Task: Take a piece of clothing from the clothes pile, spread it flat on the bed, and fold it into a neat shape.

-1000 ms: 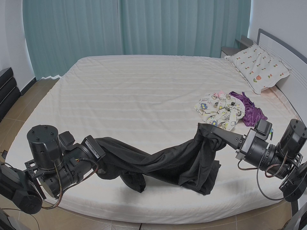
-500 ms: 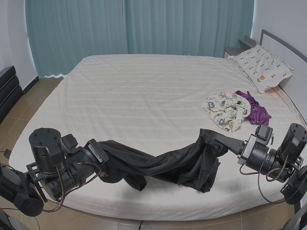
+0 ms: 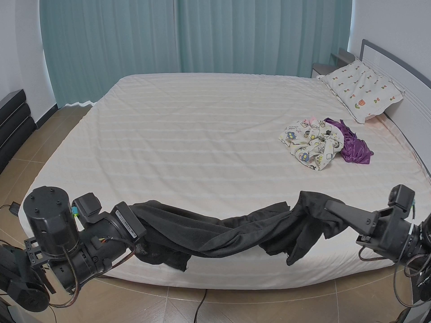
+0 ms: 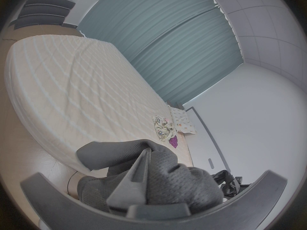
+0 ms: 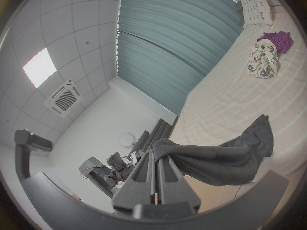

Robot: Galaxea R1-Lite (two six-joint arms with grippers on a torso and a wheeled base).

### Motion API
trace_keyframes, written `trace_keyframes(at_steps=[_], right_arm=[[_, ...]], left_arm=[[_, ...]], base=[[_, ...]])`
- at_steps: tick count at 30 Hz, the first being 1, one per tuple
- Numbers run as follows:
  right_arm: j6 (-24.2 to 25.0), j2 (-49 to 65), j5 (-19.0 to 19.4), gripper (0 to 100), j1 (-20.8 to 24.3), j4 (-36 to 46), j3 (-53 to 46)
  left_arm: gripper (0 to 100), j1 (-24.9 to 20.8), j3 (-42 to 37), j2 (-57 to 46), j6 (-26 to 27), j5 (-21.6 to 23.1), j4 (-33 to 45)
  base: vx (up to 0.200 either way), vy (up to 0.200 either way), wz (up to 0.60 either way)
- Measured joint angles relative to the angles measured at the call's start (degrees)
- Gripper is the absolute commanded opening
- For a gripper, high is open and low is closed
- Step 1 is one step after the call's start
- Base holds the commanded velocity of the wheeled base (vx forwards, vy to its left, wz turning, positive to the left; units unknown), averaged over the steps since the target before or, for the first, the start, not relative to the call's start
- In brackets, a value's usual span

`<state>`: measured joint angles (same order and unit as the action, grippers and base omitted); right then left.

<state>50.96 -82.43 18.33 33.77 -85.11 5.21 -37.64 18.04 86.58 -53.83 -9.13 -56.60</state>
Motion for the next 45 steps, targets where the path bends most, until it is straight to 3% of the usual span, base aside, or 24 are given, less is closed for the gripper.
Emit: trace_keyframes(at_steps=[5, 10, 14, 17, 22, 27, 45], right_arm=[[0.2, 8.8, 0.4, 0, 1.1, 1.8, -0.7], [1.0, 15.8, 0.9, 0, 0.9, 8.5, 3.7], [3.6, 18.4, 2.5, 0, -2.4, 16.3, 10.8], [6.0, 18.3, 5.4, 0, -7.4, 20.0, 16.8], [7.3, 12.9, 8.2, 0, -13.3, 21.7, 24.1], [6.3, 3.9, 9.4, 0, -16.0, 21.4, 29.9], [3.9, -17.2, 9.8, 0, -18.1, 20.5, 44.6]], left_arm=[[0, -0.8, -0.4, -5.4, 0.1, -0.1, 1.3], [0, -1.0, 0.6, -9.4, 0.2, -0.3, 3.6], [0, -1.0, 2.4, -11.1, 0.2, -0.4, 6.0], [0, -0.7, 4.2, -11.6, 0.2, -0.5, 7.9], [0, 0.2, 6.9, -10.1, 0.2, -0.5, 9.5], [0, 1.5, 9.2, -5.5, 0.1, -0.3, 10.1], [0, 10.3, 21.1, 15.8, 0.3, 2.0, 10.8]], base=[[0.000, 0.000, 0.00], [0.000, 0.000, 0.00], [0.000, 0.000, 0.00], [0.000, 0.000, 0.00], [0.000, 0.000, 0.00], [0.120, 0.000, 0.00], [0.200, 0.000, 0.00]])
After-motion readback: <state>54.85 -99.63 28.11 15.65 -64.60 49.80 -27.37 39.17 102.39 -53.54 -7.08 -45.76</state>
